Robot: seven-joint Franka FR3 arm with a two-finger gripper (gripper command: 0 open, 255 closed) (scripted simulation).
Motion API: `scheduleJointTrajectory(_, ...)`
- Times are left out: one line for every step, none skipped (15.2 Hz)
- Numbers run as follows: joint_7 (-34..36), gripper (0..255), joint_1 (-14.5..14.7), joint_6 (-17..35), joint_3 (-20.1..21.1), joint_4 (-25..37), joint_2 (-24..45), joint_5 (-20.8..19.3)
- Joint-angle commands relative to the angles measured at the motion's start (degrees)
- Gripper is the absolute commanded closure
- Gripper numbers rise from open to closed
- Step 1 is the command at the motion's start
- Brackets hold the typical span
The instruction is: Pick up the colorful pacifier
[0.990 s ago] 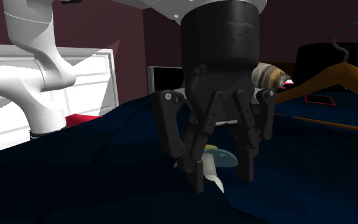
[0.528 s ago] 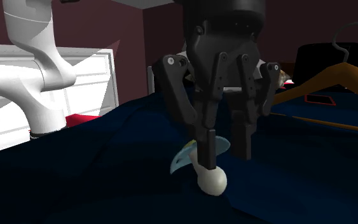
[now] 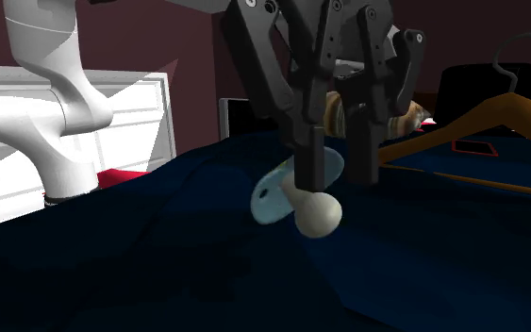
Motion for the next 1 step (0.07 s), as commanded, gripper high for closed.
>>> scheduleJointTrajectory(0.0, 255, 0.0, -0.5, 0.0, 0.5, 0.1, 0.0)
